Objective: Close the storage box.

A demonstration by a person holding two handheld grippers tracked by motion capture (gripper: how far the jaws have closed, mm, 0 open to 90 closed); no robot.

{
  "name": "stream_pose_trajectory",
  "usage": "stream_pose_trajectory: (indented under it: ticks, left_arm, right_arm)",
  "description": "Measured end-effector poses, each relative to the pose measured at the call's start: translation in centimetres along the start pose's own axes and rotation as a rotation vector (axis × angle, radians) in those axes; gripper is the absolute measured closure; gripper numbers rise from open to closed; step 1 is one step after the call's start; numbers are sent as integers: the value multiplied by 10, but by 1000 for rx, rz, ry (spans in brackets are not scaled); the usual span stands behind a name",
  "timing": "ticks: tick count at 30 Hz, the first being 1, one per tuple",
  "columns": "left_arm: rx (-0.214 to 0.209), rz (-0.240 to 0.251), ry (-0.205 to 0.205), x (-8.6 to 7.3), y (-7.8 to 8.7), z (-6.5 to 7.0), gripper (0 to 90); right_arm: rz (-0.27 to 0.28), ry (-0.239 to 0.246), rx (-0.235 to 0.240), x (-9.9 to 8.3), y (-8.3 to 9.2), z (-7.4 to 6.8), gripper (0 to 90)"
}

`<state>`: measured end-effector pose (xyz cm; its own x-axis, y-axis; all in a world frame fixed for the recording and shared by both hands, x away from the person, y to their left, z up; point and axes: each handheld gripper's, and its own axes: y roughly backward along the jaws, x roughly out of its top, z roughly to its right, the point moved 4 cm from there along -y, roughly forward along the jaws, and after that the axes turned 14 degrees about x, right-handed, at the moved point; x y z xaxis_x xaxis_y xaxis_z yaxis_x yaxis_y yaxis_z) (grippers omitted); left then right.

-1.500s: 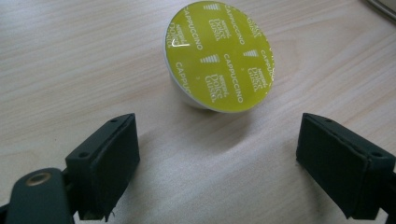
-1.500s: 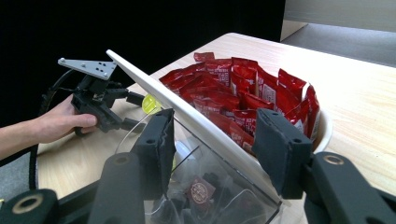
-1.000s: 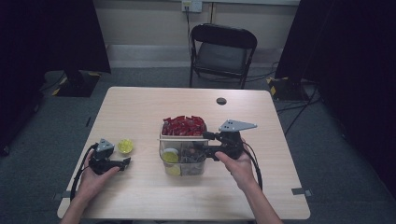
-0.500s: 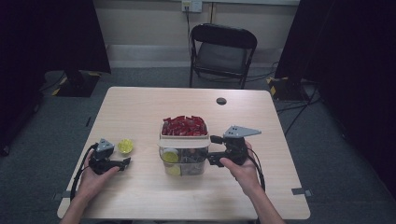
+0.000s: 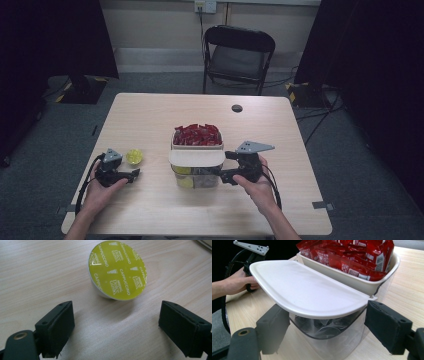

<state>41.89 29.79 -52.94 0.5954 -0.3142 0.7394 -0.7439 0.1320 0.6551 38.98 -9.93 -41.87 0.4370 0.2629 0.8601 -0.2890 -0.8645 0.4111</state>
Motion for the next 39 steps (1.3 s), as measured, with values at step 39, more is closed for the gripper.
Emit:
stream_pose_trajectory:
  ticks: [39]
  left_arm:
    - [2, -3, -4, 0, 0, 0, 125]
  right_arm:
    - [-60, -66, -18, -43, -6, 17, 172]
